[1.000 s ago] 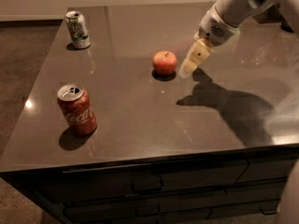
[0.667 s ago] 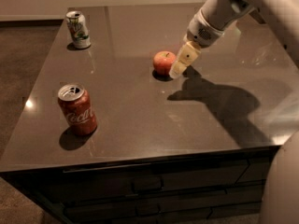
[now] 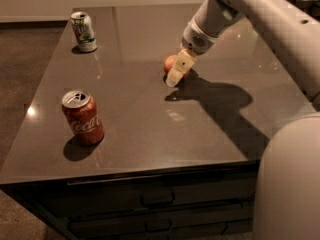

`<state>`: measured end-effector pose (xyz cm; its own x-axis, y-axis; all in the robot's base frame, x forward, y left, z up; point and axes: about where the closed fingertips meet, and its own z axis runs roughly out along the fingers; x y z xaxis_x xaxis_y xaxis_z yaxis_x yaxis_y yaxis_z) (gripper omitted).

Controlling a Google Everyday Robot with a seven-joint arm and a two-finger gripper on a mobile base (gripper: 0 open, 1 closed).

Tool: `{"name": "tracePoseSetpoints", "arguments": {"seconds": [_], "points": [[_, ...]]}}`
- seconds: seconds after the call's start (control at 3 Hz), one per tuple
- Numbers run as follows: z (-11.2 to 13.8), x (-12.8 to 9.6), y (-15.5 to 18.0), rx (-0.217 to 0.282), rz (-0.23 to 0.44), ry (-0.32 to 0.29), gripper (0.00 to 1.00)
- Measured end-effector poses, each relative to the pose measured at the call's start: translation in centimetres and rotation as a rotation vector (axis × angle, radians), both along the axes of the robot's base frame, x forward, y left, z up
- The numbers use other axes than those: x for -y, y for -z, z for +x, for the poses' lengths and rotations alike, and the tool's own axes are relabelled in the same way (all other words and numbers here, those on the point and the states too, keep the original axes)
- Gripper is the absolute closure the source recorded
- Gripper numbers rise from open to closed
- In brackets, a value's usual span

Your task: Move apple near coke can

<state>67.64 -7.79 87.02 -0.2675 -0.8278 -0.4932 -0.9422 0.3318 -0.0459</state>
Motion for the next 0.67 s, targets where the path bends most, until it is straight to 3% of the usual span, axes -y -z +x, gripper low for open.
{"name": "tracePoseSetpoints", "arguments": {"seconds": [0.67], "points": [[-0.9,-0.8,0.2,0.009,-0.007,-0.045,0.40]]}}
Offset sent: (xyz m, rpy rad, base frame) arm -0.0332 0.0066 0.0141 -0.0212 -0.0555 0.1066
